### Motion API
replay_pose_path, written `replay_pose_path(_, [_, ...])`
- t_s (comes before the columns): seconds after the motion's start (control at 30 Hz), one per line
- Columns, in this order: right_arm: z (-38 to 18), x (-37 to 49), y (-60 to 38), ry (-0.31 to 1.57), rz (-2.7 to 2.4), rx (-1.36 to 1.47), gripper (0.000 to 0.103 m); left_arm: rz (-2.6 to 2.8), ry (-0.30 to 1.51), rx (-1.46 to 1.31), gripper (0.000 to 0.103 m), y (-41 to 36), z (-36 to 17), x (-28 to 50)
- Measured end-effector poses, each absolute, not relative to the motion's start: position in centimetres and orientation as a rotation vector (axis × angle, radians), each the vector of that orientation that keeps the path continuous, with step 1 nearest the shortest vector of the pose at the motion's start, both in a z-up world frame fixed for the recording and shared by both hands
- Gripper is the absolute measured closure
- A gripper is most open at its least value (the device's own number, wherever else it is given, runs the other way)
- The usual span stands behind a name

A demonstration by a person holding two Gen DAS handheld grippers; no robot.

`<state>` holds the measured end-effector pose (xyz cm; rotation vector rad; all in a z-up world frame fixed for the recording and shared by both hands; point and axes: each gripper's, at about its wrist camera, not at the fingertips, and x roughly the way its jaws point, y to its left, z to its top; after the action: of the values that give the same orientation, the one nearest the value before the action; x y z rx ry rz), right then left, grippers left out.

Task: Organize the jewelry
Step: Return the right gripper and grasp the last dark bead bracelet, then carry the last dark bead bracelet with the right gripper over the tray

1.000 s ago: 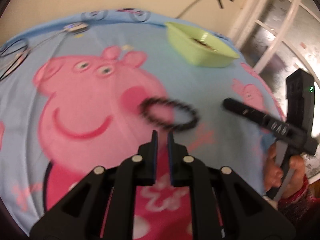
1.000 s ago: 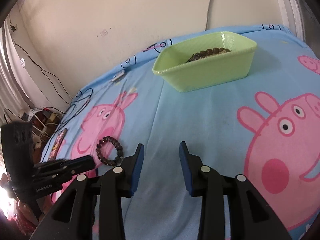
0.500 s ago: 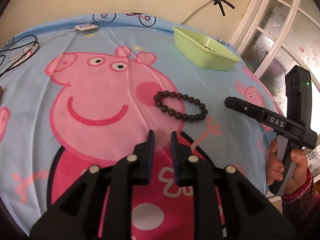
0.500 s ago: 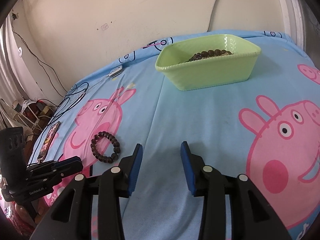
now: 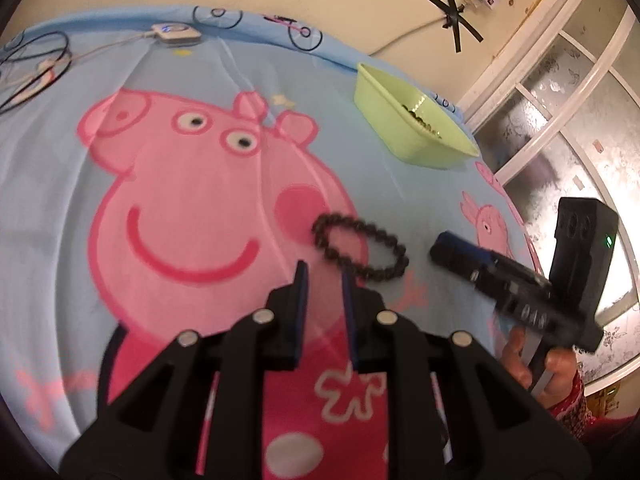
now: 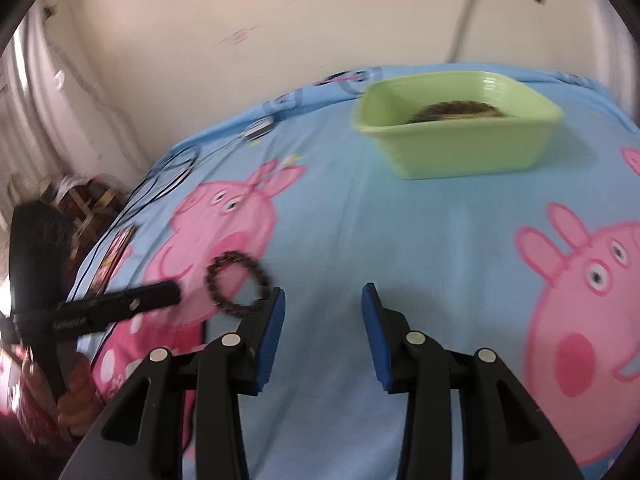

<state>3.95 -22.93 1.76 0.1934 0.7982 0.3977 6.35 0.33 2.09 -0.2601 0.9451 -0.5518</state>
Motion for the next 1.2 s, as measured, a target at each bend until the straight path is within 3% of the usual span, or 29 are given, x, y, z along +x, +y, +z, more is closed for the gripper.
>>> replay_pose_path(0.07, [2.2,4.3,-21.1,0.794,0.441,0.132,0.090,-0.554,0.940,-0.241,0.087,-0.5,2.6,7.2])
replay_pose_path(0.2, [2.7,5.5,-18.3,0.800,0.494,0.036,0.103,-0.534,0.958,-0.197,0.087,-1.8,2.5,8.6])
replay_pose_path(0.43, [1.8,6.7,-17.8,0.827,0.473,-0.045,0.103,-0.506,0.949,-0.112,0.087,-3.6,1.7,8.1])
replay_pose_path(0.5, [1.8,6.1,-18.7,0.824,0.471,-0.016,0.103,-0.552,0.968,-0.113,0.094,-4.4,1.6,7.8])
replay_pose_path(0.9, [1.5,0.6,-27.7,0.784,0.313,0.206,0.103,-0.791,0.994,0.018,0.094,-14.0,1.5,5.9])
replay_pose_path(1.2, [6.9,2.7,-29.6,0.609,0.337,0.226,0.103,-0.808,0.865,-0.004,0.094,-15.3,8.1,9.4])
